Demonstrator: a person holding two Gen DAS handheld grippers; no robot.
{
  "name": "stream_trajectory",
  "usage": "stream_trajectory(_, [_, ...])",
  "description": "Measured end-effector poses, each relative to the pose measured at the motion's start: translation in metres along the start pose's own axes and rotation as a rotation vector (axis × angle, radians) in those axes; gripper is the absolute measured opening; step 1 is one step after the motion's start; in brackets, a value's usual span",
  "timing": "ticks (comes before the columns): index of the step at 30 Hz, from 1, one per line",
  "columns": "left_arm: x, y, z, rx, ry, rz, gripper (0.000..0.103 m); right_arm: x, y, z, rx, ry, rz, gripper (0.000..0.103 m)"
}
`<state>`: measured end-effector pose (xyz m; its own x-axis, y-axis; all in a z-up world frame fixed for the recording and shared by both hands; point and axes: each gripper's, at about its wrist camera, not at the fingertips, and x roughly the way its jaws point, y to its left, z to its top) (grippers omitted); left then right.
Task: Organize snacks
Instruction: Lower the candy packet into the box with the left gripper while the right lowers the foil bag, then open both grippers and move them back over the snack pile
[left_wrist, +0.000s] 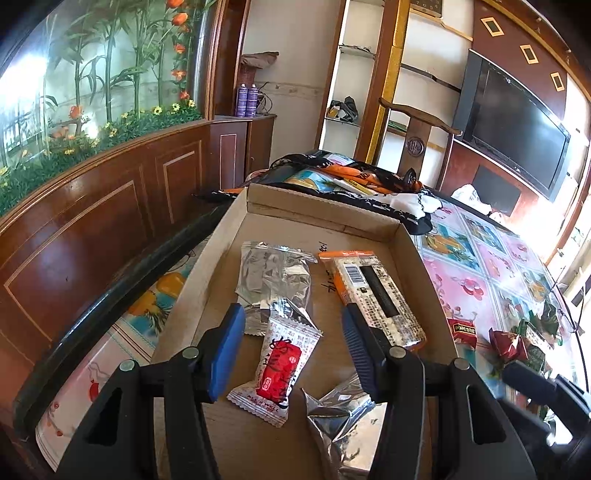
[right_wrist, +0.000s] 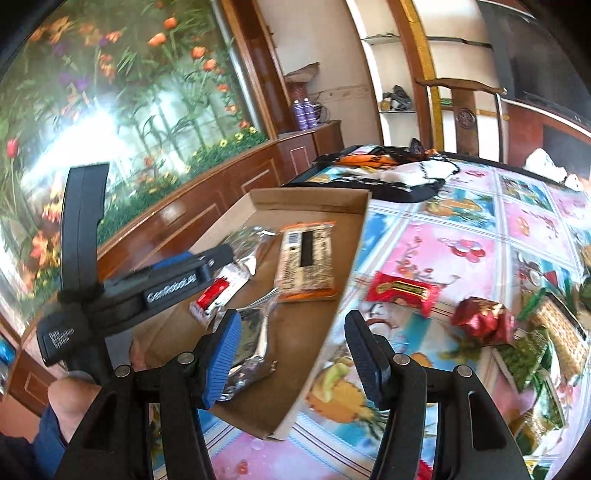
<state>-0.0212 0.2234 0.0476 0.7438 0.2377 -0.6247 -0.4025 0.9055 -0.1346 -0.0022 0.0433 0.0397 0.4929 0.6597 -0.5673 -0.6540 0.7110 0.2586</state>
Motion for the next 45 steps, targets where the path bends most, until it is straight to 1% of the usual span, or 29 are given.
stream_trajectory(4, [-0.001,-0.004,-0.001,0.014,-0.007,-0.001,0.055,-0.007,-0.017,0.003,0.058,0.002,0.006,0.063])
stream_trajectory(9, [-0.008,-0.01,-0.004,0.033,-0.035,-0.011,0.055,-0.02,-0.034,0.005,0.096,-0.023,-0.012,0.063])
stream_trajectory(13, [-0.018,-0.019,-0.007,0.068,-0.068,-0.04,0.055,-0.037,-0.054,0.005,0.131,-0.053,-0.041,0.063])
stream_trajectory(15, [-0.028,-0.028,-0.011,0.093,-0.097,-0.078,0.055,-0.047,-0.068,0.004,0.162,-0.07,-0.059,0.063])
stream_trajectory(17, [-0.039,-0.041,-0.018,0.13,-0.117,-0.147,0.055,-0.058,-0.082,0.004,0.197,-0.089,-0.077,0.063])
stream_trajectory(19, [-0.052,-0.061,-0.029,0.193,-0.12,-0.244,0.056,-0.07,-0.102,0.003,0.249,-0.108,-0.097,0.063])
stream_trajectory(20, [-0.057,-0.07,-0.035,0.226,-0.116,-0.287,0.06,-0.075,-0.11,0.002,0.272,-0.115,-0.103,0.063])
stream_trajectory(22, [-0.065,-0.092,-0.049,0.321,-0.082,-0.4,0.066,-0.086,-0.129,0.0,0.325,-0.129,-0.121,0.063])
stream_trajectory(23, [-0.068,-0.104,-0.057,0.376,-0.058,-0.455,0.066,-0.09,-0.135,-0.001,0.342,-0.133,-0.128,0.063])
stream_trajectory(25, [-0.072,-0.12,-0.068,0.453,-0.021,-0.52,0.066,-0.099,-0.15,-0.005,0.379,-0.138,-0.14,0.062])
stream_trajectory(27, [-0.07,-0.137,-0.08,0.53,0.044,-0.545,0.066,-0.104,-0.16,-0.008,0.403,-0.134,-0.145,0.062])
stream_trajectory(29, [-0.068,-0.143,-0.084,0.542,0.089,-0.586,0.066,-0.106,-0.17,-0.012,0.426,-0.122,-0.156,0.062])
stream_trajectory(31, [-0.066,-0.147,-0.088,0.547,0.116,-0.586,0.066,-0.104,-0.176,-0.014,0.445,-0.099,-0.165,0.062])
stream_trajectory(33, [-0.058,-0.153,-0.093,0.562,0.173,-0.559,0.065,-0.102,-0.178,-0.015,0.452,-0.083,-0.168,0.062])
stream_trajectory(36, [-0.046,-0.156,-0.1,0.57,0.26,-0.545,0.053,-0.1,-0.176,-0.016,0.426,-0.059,-0.197,0.062])
stream_trajectory(37, [-0.045,-0.157,-0.104,0.573,0.28,-0.539,0.048,-0.099,-0.174,-0.016,0.41,-0.051,-0.212,0.062])
stream_trajectory(40, [-0.035,-0.161,-0.109,0.585,0.335,-0.519,0.041,-0.097,-0.173,-0.017,0.395,-0.032,-0.212,0.062])
stream_trajectory(45, [-0.036,-0.168,-0.114,0.623,0.327,-0.493,0.041,-0.093,-0.171,-0.025,0.397,0.015,-0.208,0.062])
